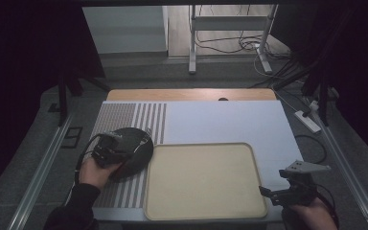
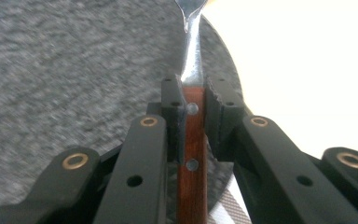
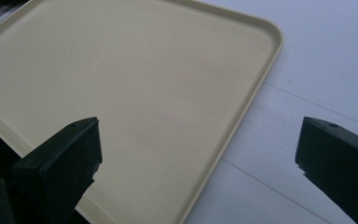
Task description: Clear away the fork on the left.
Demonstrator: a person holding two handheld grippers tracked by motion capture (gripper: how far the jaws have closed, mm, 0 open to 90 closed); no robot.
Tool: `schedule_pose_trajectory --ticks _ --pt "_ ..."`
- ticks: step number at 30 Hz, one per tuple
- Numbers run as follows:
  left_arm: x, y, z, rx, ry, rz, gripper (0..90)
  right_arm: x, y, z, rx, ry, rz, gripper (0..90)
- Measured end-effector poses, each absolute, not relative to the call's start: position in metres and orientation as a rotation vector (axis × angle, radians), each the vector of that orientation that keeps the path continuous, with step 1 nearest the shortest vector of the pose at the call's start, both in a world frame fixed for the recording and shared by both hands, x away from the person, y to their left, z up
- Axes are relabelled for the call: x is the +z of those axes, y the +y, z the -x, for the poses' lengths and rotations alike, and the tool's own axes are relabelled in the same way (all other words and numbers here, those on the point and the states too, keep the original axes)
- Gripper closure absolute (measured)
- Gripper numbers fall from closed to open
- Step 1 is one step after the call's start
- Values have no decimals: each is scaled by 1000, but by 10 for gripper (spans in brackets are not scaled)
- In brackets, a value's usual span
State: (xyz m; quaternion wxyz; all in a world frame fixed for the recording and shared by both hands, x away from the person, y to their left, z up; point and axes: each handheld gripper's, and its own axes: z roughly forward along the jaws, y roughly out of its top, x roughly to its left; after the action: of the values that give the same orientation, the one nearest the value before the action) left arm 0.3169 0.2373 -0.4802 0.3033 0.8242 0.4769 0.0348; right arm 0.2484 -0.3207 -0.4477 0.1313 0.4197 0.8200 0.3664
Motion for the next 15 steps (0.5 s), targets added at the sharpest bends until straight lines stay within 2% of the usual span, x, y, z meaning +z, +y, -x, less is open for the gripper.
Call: schedule_pose_trajectory --ticks 15 --pt "-476 211 -286 122 1263 -2166 781 -448 -319 -249 1058 2386 -1215 10"
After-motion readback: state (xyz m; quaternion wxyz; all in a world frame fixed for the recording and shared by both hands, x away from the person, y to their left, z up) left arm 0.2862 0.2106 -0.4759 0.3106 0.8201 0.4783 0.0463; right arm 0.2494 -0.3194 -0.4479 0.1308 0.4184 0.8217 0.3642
